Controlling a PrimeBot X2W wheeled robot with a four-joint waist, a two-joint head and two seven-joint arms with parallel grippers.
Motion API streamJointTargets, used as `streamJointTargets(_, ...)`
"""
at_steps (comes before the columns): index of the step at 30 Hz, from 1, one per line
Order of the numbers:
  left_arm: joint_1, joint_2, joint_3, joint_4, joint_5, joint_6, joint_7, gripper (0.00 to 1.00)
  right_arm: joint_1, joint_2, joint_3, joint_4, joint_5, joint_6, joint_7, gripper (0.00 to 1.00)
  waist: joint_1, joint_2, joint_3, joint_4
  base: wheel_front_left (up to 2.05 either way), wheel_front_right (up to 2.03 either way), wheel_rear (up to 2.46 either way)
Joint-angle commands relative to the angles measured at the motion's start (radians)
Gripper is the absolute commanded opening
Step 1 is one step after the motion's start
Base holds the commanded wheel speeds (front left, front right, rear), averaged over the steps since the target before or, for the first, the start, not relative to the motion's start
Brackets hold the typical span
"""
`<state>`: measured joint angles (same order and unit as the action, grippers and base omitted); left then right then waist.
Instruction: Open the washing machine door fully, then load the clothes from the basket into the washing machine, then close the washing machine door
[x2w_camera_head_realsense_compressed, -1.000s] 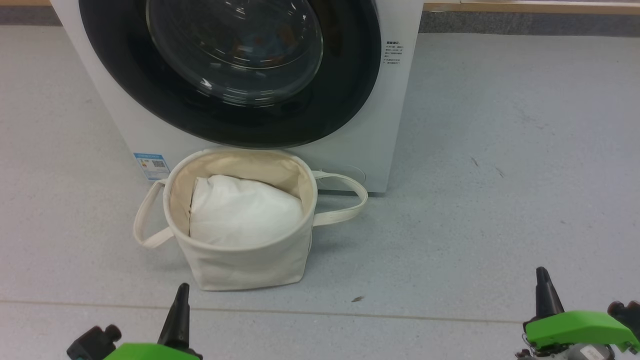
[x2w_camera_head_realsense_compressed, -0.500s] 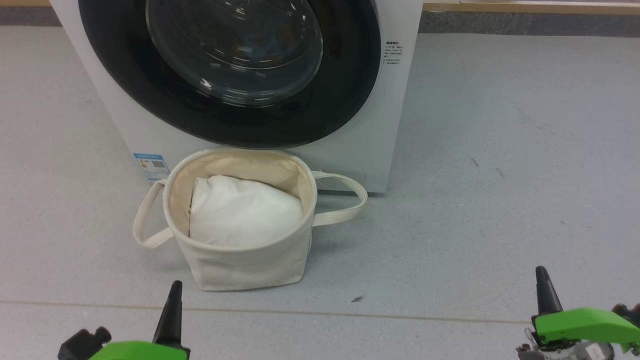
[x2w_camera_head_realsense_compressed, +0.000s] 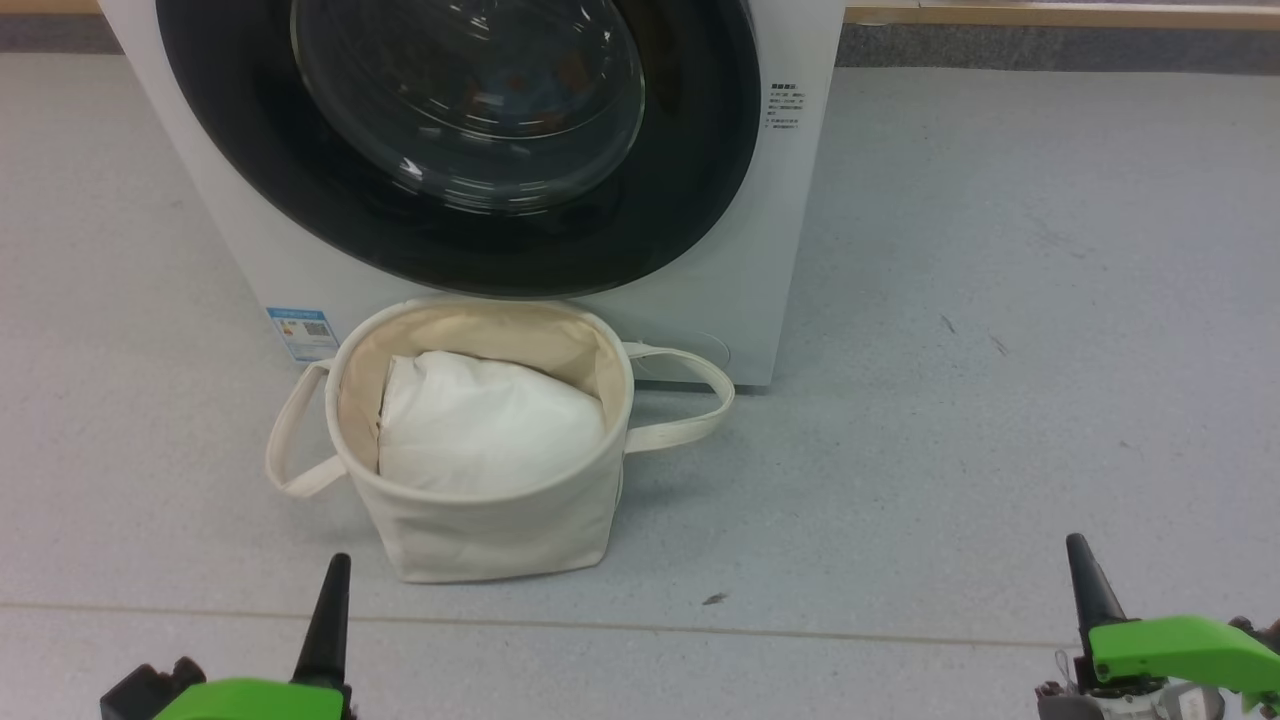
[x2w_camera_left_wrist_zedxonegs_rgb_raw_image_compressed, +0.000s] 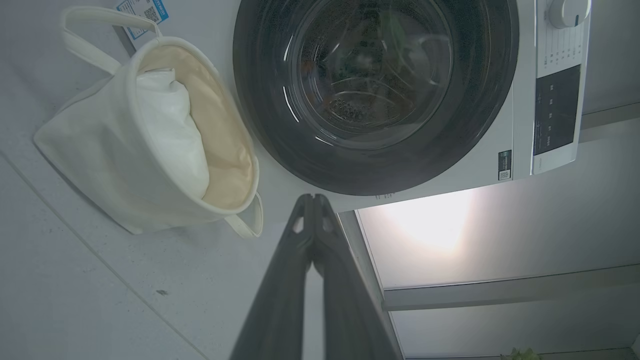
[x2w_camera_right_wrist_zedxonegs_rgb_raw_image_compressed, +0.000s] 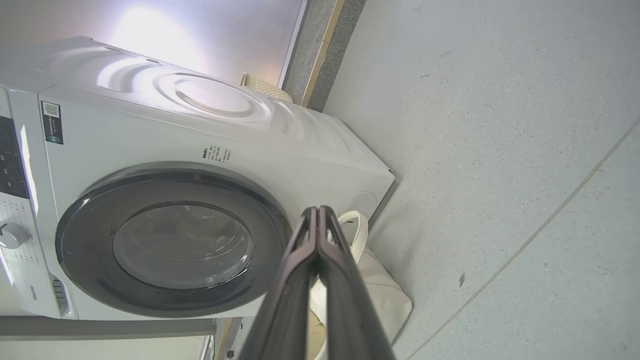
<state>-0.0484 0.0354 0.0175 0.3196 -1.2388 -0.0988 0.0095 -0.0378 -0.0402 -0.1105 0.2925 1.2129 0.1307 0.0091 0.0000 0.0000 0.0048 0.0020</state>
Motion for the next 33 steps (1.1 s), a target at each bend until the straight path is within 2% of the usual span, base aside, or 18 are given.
streamJointTargets(1, -0.049, 0.011, 0.035, -0.041, -0.033, -0.013, 0.013, 0.0, -0.054, -0.008, 0.011, -0.038, 0.037, 0.0, 0.012, 0.0, 0.0, 0.0, 0.0, 0.0, 0.0, 0.0, 0.0)
streamJointTargets(33, -0.06, 0.015, 0.096, -0.074, -0.37, -0.032, 0.104, 0.0, -0.07, -0.01, -0.003, -0.048, 0.396, 0.0, 0.104, 0.0, 0.0, 0.0, -0.002, -0.002, 0.0, 0.0, 0.0)
